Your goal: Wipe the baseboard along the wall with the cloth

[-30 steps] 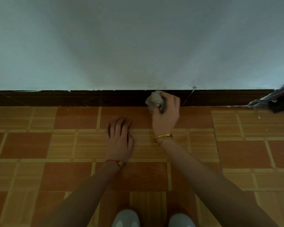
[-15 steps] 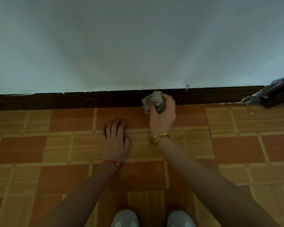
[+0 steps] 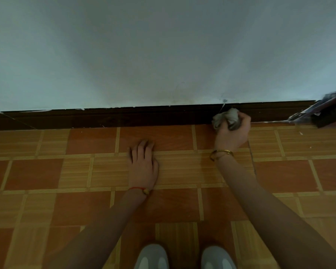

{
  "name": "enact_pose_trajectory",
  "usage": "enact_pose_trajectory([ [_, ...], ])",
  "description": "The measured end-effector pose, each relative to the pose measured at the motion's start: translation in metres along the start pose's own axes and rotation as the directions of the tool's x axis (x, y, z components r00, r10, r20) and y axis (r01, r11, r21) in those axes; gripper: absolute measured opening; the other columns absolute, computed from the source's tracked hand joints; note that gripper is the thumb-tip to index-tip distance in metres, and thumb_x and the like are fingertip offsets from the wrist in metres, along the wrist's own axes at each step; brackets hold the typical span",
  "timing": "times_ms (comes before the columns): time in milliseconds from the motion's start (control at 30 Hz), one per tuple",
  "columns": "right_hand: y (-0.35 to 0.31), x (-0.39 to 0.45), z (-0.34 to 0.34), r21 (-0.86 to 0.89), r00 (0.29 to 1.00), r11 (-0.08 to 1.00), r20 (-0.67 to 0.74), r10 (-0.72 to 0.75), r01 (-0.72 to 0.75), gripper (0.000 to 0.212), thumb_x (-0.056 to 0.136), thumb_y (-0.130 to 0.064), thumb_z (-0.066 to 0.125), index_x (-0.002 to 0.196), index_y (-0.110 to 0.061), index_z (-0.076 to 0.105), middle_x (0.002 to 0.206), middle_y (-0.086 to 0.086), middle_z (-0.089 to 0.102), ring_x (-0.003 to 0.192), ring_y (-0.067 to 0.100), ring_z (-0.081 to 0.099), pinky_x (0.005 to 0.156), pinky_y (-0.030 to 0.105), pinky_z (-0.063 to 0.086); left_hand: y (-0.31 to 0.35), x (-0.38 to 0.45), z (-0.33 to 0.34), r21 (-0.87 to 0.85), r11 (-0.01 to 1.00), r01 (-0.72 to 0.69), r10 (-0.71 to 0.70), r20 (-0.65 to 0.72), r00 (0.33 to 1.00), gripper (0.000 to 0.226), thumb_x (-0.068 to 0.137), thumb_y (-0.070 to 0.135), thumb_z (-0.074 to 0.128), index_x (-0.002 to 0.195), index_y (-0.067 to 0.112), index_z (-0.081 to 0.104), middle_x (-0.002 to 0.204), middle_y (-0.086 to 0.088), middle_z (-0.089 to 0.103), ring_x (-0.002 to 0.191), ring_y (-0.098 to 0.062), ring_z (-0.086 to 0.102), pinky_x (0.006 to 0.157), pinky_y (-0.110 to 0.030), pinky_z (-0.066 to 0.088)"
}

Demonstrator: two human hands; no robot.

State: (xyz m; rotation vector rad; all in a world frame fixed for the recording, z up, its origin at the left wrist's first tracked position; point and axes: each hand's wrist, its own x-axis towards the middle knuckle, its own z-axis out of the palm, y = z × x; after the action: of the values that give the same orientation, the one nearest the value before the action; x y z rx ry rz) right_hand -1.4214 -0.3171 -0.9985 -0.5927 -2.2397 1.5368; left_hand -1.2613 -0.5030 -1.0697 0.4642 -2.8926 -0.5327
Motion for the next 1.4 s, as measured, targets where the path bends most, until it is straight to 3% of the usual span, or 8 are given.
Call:
enact_pose_trajectory([
  [100, -0.001, -0.025, 0.009, -0.056, 0.958, 0.985, 0.245, -0.146, 0.164, 0.036, 0.079, 0.0, 0.067, 0.111, -0.012, 0.058, 0.109, 0.001, 0.054, 0.096, 0.009, 0.052, 0.083, 0.021, 0.046, 0.007, 0.0, 0.001, 0.0, 1.0, 0.028, -0.028, -0.019, 0.999, 0.049, 0.091, 0.024, 0.037, 0.137, 0.013, 0.052, 0.139, -0.013, 0.051, 0.132, -0.034, 0.043, 0.116, -0.063, 0.026],
  [200, 0.009, -0.048, 0.021, -0.101, 0.782, 0.892, 0.533, -0.324, 0.44, 0.035, 0.077, 0.0, 0.066, 0.111, -0.009, 0.061, 0.108, 0.01, 0.053, 0.092, 0.017, 0.052, 0.075, 0.019, 0.04, 0.017, 0.0, 0.002, 0.001, 1.0, -0.006, 0.006, -0.017, 1.0, 0.049, 0.09, 0.024, 0.039, 0.136, 0.013, 0.053, 0.136, -0.011, 0.052, 0.129, -0.034, 0.045, 0.116, -0.064, 0.025],
  [267, 0.019, -0.046, 0.022, -0.153, 0.715, 0.833, 0.608, -0.345, 0.532, 0.038, 0.076, 0.002, 0.067, 0.113, -0.006, 0.061, 0.109, 0.015, 0.053, 0.098, 0.028, 0.052, 0.079, 0.03, 0.047, 0.024, 0.0, 0.003, -0.011, 0.998, -0.066, 0.066, -0.004, 0.998, 0.048, 0.09, 0.022, 0.04, 0.135, 0.013, 0.053, 0.136, -0.01, 0.052, 0.129, -0.035, 0.046, 0.116, -0.063, 0.024],
  [467, 0.035, -0.009, -0.004, -0.288, 0.663, 0.686, 0.65, -0.372, 0.668, 0.04, 0.076, 0.002, 0.069, 0.115, -0.002, 0.06, 0.113, 0.019, 0.053, 0.101, 0.032, 0.05, 0.083, 0.039, 0.049, 0.043, 0.008, 0.01, -0.044, 0.99, -0.136, 0.136, 0.003, 0.991, 0.048, 0.089, 0.02, 0.042, 0.135, 0.012, 0.054, 0.135, -0.011, 0.053, 0.128, -0.033, 0.045, 0.115, -0.063, 0.027],
  [700, 0.054, 0.043, -0.043, -0.489, 0.86, 0.74, 0.45, -0.239, 0.462, 0.034, 0.082, -0.009, 0.068, 0.113, -0.001, 0.058, 0.114, 0.02, 0.049, 0.101, 0.033, 0.05, 0.085, 0.046, 0.049, 0.073, 0.023, 0.029, -0.062, 0.984, -0.166, 0.169, 0.038, 0.985, 0.046, 0.091, 0.024, 0.042, 0.134, 0.012, 0.055, 0.136, -0.011, 0.052, 0.13, -0.033, 0.043, 0.114, -0.067, 0.025],
  [767, 0.052, 0.038, -0.041, -0.45, 0.828, 0.74, 0.498, -0.258, 0.5, 0.035, 0.082, -0.008, 0.067, 0.115, -0.002, 0.059, 0.114, 0.019, 0.049, 0.102, 0.033, 0.05, 0.086, 0.044, 0.049, 0.077, 0.023, 0.034, -0.032, 0.987, -0.158, 0.159, 0.033, 0.987, 0.046, 0.092, 0.027, 0.042, 0.134, 0.013, 0.055, 0.138, -0.011, 0.051, 0.131, -0.032, 0.042, 0.115, -0.068, 0.022],
  [967, 0.039, 0.01, -0.023, -0.258, 0.573, 0.629, 0.732, -0.368, 0.734, 0.04, 0.077, 0.001, 0.066, 0.116, -0.004, 0.061, 0.11, 0.017, 0.054, 0.1, 0.032, 0.05, 0.085, 0.037, 0.046, 0.075, 0.02, 0.038, 0.03, 0.982, -0.189, 0.189, -0.01, 0.982, 0.046, 0.094, 0.027, 0.042, 0.136, 0.012, 0.054, 0.139, -0.012, 0.052, 0.131, -0.033, 0.044, 0.115, -0.067, 0.022],
  [1400, 0.056, 0.075, -0.066, -0.641, 0.867, 0.595, 0.438, -0.237, 0.486, 0.038, 0.078, 0.004, 0.06, 0.116, -0.005, 0.06, 0.119, 0.023, 0.051, 0.102, 0.037, 0.048, 0.089, 0.042, 0.044, 0.076, 0.02, 0.038, 0.046, 0.977, -0.208, 0.21, -0.034, 0.977, 0.045, 0.095, 0.025, 0.044, 0.136, 0.011, 0.055, 0.139, -0.012, 0.052, 0.131, -0.034, 0.048, 0.117, -0.066, 0.02],
])
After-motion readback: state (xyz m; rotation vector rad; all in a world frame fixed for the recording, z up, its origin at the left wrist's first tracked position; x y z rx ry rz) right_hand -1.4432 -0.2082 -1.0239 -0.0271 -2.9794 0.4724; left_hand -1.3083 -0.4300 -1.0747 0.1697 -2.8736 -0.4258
